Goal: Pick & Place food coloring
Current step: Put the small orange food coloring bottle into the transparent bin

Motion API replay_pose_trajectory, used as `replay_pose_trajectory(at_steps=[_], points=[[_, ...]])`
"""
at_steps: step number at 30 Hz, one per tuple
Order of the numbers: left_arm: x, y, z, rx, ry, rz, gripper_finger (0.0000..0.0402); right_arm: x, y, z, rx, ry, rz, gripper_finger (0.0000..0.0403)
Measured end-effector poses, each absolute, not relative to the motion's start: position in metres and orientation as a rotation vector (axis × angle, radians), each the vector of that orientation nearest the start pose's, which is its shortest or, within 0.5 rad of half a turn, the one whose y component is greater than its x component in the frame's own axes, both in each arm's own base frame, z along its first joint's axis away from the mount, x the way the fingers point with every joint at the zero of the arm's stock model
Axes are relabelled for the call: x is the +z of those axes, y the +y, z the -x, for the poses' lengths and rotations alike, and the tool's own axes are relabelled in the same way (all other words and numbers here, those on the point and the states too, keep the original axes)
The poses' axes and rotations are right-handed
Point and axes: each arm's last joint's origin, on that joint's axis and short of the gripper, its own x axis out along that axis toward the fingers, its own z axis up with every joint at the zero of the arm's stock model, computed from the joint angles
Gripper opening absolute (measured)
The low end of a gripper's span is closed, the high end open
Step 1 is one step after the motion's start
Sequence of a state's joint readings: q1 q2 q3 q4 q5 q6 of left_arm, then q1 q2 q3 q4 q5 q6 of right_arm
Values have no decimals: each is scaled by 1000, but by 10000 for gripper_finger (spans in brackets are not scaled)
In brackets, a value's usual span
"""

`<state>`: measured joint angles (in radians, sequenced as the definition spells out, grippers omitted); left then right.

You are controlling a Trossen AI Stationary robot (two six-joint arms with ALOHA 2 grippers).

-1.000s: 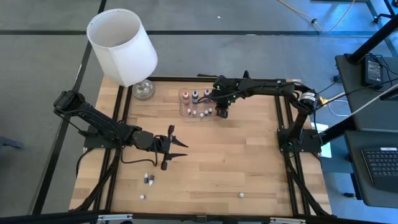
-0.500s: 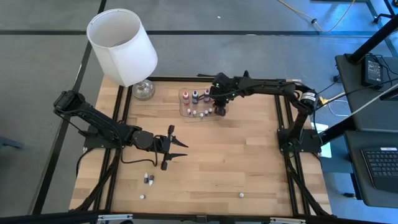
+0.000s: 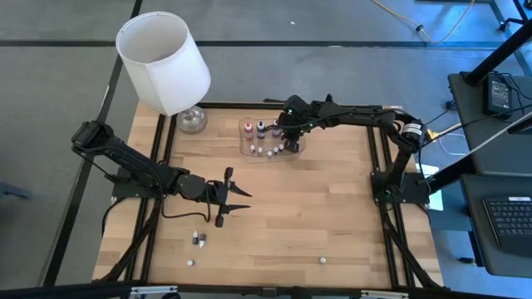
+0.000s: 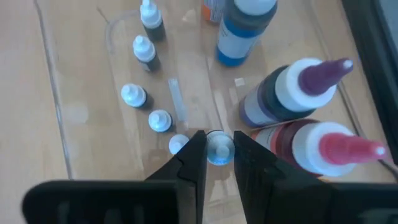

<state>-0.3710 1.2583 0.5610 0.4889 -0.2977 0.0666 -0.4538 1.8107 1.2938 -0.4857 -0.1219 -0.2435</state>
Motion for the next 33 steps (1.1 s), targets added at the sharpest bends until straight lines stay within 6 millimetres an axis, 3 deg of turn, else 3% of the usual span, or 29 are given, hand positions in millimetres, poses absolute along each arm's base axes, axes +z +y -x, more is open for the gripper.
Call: replay_pose_trajectory(at_steps=[7,17,33], points=[[224,-86,-244,-80,195,-135,146,210,-163,-342,-198,975,-83,73],[223,-86,-244,-80,202,-137,146,187,-166,-349,-188,1021,-102,74],[221,-86,-244,-80,216,-142,145,179,-168,-352,-191,1026,-102,76]])
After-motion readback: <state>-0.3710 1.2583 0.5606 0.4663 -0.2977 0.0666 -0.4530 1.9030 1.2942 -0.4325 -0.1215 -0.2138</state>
